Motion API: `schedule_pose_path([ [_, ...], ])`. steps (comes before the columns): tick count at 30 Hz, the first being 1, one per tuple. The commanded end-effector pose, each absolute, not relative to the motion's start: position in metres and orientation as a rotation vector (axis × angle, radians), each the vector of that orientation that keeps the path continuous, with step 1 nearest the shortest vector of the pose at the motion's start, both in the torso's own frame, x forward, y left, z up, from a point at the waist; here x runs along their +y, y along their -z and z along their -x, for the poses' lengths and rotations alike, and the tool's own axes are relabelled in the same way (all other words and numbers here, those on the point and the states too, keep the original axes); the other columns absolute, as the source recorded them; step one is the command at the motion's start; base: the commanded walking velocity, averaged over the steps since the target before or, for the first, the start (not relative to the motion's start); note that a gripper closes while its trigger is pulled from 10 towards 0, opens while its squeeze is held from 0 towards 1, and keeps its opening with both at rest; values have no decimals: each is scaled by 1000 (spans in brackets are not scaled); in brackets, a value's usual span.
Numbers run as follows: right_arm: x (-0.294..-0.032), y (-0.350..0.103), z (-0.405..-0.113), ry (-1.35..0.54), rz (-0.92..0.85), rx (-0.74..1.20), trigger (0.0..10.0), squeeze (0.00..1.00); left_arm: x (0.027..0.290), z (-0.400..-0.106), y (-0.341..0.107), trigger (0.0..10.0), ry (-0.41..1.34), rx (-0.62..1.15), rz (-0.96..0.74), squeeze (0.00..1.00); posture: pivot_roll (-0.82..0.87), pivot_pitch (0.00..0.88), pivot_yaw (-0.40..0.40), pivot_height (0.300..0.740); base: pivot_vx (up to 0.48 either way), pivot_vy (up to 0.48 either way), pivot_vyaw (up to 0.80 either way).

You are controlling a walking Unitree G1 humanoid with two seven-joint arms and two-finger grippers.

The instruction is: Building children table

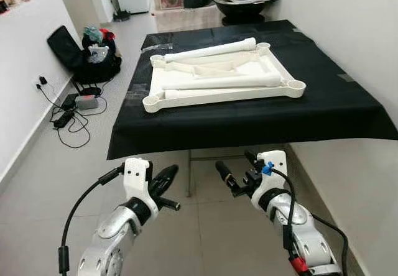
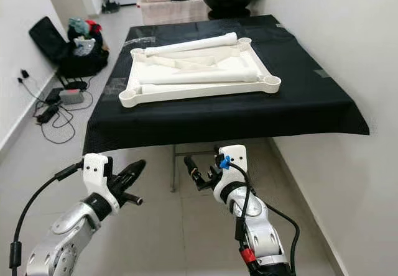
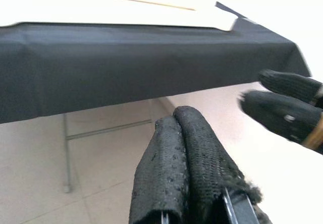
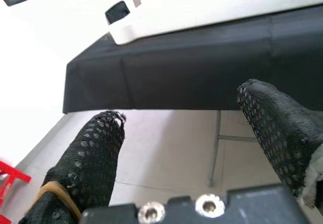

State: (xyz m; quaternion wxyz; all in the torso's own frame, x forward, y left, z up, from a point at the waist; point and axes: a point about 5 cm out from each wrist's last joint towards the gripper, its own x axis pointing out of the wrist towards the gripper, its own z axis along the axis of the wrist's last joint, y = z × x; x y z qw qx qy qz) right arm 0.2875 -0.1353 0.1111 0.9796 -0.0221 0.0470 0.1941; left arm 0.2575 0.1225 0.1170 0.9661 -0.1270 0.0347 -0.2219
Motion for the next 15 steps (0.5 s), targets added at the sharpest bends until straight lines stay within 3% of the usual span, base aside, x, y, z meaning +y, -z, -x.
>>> schedule_pose_path([
  [1,-135,-110,-289,-385,20,103,10000,0,124,-261,-113,10000,441,78,243,0,-208,0,66,740,0,0,0],
  [11,-132,-110,-284,-396,44,103,10000,0,129,-264,-119,10000,417,71,249,0,-221,0,67,740,0,0,0],
  [15,-136,-111,-285,-382,27,108,10000,0,132,-267,-124,10000,379,57,163,0,-219,0,62,740,0,0,0],
])
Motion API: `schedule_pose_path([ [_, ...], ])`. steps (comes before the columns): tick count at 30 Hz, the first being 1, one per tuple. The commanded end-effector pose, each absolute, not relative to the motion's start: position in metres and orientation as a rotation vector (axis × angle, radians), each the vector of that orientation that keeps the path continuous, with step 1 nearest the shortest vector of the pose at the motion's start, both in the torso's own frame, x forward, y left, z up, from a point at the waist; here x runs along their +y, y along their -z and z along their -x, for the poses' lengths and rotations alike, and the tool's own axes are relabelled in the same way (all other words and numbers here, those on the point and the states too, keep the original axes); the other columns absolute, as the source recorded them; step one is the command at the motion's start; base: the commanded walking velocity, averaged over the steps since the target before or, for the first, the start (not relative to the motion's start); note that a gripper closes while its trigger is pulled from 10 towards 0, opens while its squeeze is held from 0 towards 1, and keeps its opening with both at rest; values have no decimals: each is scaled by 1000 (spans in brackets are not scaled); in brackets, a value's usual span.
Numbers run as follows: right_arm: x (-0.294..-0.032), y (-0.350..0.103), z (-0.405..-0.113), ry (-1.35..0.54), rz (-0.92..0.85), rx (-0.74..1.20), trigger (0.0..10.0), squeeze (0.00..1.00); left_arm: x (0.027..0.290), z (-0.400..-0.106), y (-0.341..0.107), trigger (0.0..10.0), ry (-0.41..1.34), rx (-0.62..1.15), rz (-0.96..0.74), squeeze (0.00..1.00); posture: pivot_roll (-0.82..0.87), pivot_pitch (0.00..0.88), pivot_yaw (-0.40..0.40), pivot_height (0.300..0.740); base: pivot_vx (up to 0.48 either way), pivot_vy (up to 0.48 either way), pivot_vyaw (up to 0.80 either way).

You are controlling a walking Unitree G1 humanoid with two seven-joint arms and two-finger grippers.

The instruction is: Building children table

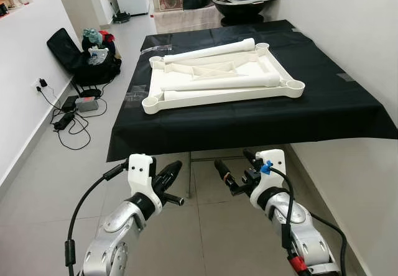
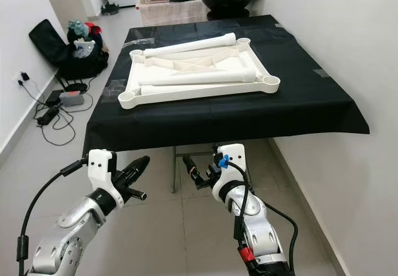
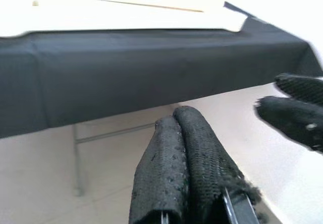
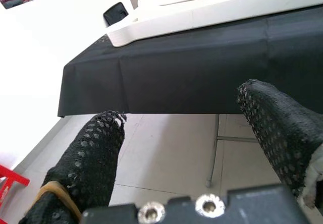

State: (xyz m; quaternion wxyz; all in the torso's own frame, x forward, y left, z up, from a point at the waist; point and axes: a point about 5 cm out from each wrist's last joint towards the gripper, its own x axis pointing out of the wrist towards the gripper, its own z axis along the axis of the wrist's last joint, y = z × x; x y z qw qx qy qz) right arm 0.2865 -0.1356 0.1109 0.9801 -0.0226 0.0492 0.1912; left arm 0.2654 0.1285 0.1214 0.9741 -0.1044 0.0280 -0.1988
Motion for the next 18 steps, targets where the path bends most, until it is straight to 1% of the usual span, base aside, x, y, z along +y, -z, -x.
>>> schedule_pose_path([
  [1,-136,-111,-285,-382,27,108,10000,0,132,-267,-124,10000,379,57,163,0,-219,0,62,740,0,0,0],
  [3,-137,-114,-287,-377,22,102,10000,0,138,-274,-130,10000,296,29,92,0,-194,0,45,740,0,0,0],
  [5,-135,-115,-290,-388,19,103,10000,0,143,-280,-133,10000,228,11,97,0,-189,0,37,740,0,0,0],
  [6,-134,-114,-291,-398,22,104,10000,0,143,-281,-132,10000,221,16,100,0,-189,0,37,740,0,0,0],
  [11,-134,-114,-291,-394,22,104,10000,0,138,-278,-124,10000,259,58,91,0,-191,0,37,740,0,0,0],
  [13,-135,-113,-291,-388,18,107,10000,0,137,-277,-118,10000,268,90,114,0,-191,0,35,740,0,0,0],
  [14,-137,-110,-292,-385,17,115,10000,0,136,-279,-111,10000,279,131,153,0,-194,0,32,740,0,0,0],
  [18,-137,-108,-293,-388,18,122,10000,0,135,-281,-110,10000,298,125,141,0,-198,0,31,740,0,0,0],
])
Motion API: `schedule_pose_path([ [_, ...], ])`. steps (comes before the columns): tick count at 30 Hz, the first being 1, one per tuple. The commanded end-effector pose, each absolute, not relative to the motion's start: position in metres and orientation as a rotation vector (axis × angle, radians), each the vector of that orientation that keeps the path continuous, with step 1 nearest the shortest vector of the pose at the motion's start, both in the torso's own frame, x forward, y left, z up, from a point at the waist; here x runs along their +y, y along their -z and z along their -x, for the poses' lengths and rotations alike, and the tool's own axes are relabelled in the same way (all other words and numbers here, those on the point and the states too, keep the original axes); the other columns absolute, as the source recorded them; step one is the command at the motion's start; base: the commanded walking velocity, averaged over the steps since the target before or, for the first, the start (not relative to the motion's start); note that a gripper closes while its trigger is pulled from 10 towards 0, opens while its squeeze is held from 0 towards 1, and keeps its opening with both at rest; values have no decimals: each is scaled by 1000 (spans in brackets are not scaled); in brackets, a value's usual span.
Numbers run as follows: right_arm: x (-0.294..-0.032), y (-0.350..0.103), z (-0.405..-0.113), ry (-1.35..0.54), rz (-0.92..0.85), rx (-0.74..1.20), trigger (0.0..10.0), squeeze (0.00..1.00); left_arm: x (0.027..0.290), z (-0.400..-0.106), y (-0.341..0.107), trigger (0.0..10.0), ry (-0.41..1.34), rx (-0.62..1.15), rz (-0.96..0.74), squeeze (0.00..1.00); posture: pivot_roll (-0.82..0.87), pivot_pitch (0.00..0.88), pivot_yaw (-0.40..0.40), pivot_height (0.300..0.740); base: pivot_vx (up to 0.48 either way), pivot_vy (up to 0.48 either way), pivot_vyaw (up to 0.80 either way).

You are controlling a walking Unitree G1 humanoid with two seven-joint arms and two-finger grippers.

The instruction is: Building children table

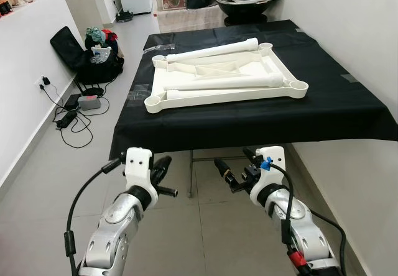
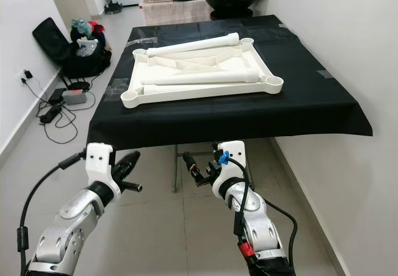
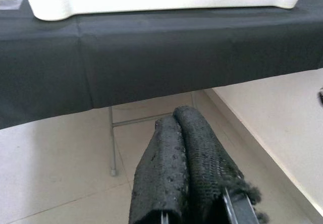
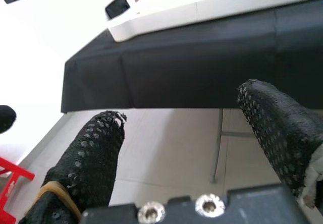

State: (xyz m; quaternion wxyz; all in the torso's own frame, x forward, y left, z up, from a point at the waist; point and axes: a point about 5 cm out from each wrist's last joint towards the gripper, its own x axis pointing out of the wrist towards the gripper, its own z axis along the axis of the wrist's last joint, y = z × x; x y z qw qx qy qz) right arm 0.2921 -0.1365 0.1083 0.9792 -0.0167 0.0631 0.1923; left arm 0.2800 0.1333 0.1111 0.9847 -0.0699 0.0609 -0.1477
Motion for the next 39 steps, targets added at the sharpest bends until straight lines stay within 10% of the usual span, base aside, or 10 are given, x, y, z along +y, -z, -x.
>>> schedule_pose_path([
  [1,-137,-109,-294,-391,17,122,10000,0,135,-281,-112,10000,309,108,134,0,-185,0,21,740,0,0,0],
  [39,-141,-116,-298,-371,-40,91,10000,0,138,-281,-121,10000,309,31,163,0,-149,0,29,740,0,0,0],
])
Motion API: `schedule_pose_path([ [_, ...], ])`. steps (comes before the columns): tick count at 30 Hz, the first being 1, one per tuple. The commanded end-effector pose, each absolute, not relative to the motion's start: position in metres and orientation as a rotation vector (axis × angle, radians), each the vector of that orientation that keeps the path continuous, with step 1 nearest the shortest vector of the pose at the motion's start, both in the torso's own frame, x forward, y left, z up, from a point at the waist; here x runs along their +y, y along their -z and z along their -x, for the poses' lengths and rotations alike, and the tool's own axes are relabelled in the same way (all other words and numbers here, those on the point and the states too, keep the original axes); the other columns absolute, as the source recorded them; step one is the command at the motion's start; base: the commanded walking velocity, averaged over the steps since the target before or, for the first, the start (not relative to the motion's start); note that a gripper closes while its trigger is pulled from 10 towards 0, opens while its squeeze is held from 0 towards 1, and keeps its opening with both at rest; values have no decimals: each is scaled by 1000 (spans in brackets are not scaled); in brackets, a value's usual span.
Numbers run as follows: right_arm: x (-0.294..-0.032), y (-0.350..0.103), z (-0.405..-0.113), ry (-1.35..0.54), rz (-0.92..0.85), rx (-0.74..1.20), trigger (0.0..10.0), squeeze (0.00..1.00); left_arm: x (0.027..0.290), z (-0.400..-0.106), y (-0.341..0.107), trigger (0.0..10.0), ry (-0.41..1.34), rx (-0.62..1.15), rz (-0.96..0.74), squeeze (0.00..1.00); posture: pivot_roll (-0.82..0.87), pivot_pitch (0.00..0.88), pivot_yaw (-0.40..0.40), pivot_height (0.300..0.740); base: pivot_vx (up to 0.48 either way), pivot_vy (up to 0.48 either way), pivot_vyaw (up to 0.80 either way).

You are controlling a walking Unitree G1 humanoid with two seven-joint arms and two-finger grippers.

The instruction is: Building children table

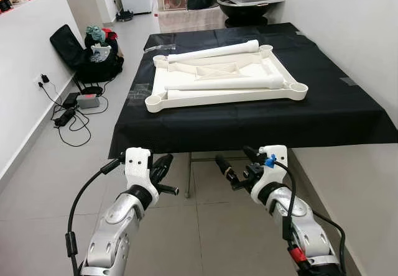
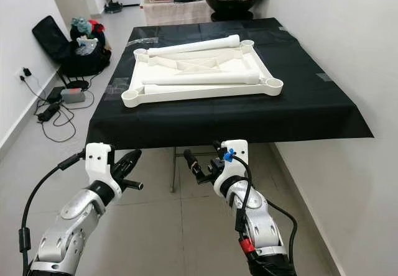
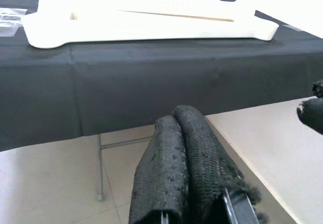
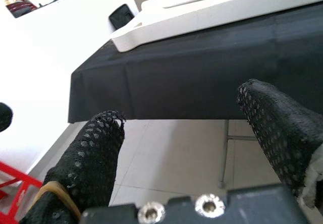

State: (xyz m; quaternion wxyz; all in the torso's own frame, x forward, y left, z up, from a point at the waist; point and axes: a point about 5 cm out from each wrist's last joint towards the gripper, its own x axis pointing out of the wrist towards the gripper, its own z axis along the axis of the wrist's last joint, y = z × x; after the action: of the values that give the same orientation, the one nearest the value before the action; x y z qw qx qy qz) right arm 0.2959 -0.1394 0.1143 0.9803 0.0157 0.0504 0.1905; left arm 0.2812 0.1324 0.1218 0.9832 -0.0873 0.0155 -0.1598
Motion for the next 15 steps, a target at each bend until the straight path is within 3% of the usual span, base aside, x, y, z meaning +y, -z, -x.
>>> schedule_pose_path([
  [1,-142,-119,-299,-371,-33,82,10000,0,139,-281,-124,10000,311,23,166,0,-144,0,29,740,300,0,0],
  [3,-142,-121,-301,-373,-29,76,10000,0,140,-281,-126,10000,313,17,168,0,-137,0,32,740,300,0,0],
  [8,-145,-137,-305,-364,-17,0,10000,0,143,-281,-134,10000,319,-12,172,0,-118,0,36,740,373,0,800],
  [15,-141,-165,-318,-348,-48,-88,10000,0,139,-287,-155,10000,336,-77,181,0,-105,0,43,740,370,0,0],
])
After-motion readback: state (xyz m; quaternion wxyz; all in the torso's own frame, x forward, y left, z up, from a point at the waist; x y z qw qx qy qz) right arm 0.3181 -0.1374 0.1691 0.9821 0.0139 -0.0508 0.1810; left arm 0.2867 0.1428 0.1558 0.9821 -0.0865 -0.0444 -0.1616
